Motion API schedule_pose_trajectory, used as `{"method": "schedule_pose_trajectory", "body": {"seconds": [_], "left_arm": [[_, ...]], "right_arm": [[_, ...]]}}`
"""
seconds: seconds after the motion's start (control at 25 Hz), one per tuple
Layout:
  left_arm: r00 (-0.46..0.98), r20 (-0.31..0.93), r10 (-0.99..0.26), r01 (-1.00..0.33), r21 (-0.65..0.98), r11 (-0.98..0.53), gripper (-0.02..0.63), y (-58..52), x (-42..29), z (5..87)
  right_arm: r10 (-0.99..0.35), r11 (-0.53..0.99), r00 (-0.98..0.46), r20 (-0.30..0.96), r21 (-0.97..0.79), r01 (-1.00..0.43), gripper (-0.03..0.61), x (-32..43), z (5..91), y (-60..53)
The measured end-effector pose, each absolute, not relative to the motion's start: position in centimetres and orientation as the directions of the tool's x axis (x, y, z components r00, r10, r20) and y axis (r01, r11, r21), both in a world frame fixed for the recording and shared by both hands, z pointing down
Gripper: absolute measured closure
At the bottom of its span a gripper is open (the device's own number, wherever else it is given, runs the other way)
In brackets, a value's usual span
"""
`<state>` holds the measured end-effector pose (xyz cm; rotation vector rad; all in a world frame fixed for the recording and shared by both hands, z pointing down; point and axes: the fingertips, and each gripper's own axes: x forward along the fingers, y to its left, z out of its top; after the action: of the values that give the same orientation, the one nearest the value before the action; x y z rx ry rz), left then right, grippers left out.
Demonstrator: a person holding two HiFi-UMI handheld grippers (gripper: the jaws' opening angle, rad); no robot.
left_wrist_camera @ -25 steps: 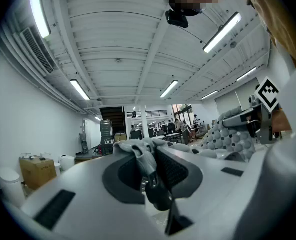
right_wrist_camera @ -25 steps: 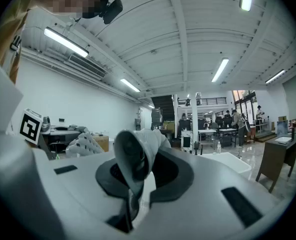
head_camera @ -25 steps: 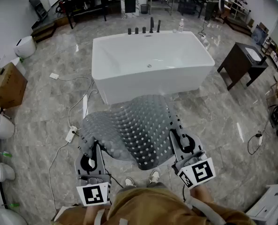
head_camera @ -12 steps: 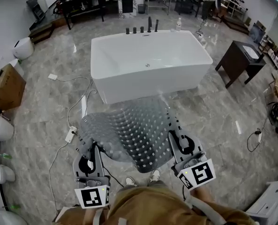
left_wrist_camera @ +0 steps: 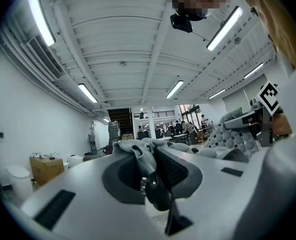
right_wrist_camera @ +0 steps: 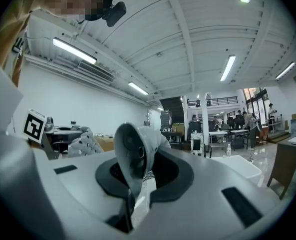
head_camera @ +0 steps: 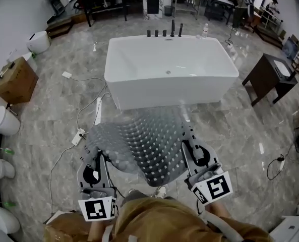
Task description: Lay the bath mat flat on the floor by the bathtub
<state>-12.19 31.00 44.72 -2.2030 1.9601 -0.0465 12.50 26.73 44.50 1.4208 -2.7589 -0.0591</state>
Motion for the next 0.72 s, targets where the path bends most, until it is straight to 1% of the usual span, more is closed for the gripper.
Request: {"method": "schedule_pose_trajectory", "body": {"seconds": [0.16, 0.32, 0.52, 0.72], "left_arm": [[0.096, -0.109, -0.989, -0.982, -0.175, -0.076, 0.552, 30.7, -9.5, 44.7], [0.088, -0.101, -0.991, -0.983, -0.171, -0.070, 0.552, 29.8, -8.6, 45.0], [0.091, -0.103, -0.990, -0.984, -0.162, -0.073, 0.552, 27.4, -8.9, 45.7], [0.120, -0.092, -0.989, -0.983, -0.154, -0.105, 0.552, 23.1, -11.1, 46.4]], "right_arm": [[-0.784, 0.620, -0.621, 0.005, 0.063, -0.782, 0.528, 14.3, 44.2, 25.7], [-0.777, 0.628, -0.630, 0.005, 0.068, -0.775, 0.528, 14.9, 44.3, 24.6], [-0.780, 0.625, -0.626, 0.013, 0.070, -0.777, 0.528, 15.0, 44.9, 22.7], [-0.800, 0.600, -0.599, 0.024, 0.065, -0.798, 0.528, 13.2, 45.4, 19.0]]}}
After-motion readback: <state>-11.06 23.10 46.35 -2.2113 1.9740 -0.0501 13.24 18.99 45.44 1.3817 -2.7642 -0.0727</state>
